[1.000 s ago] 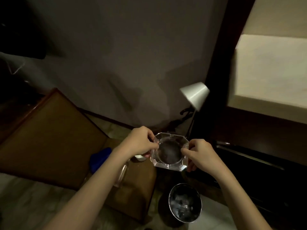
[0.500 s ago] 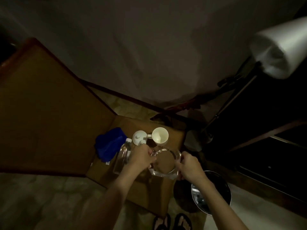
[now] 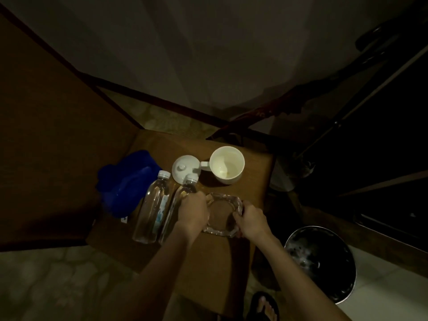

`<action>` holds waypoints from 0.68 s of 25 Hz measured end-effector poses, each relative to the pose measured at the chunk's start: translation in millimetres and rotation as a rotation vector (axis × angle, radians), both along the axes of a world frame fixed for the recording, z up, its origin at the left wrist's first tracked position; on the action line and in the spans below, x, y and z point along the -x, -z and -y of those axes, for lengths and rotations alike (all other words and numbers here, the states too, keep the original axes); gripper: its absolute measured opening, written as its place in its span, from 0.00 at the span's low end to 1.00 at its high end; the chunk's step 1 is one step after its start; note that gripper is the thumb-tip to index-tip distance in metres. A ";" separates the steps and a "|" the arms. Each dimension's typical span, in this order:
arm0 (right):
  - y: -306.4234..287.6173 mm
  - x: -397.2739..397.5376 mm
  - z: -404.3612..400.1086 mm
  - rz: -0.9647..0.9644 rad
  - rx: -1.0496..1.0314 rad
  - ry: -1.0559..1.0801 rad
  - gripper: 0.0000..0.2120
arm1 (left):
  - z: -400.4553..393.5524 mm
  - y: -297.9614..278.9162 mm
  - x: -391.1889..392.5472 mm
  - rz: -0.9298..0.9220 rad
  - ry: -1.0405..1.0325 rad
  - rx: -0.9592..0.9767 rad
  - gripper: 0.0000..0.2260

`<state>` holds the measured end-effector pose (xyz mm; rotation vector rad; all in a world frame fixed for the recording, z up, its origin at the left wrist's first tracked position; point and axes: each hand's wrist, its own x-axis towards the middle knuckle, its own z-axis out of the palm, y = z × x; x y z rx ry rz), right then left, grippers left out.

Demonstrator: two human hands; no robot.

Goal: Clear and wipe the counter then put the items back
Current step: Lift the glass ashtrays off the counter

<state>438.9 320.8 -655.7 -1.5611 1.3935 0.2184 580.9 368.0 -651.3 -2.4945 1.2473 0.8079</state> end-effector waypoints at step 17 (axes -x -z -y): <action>-359.1 21.9 -2.4 0.050 0.526 -0.542 0.20 | -25.9 -376.2 0.6 -0.095 0.190 0.260 0.14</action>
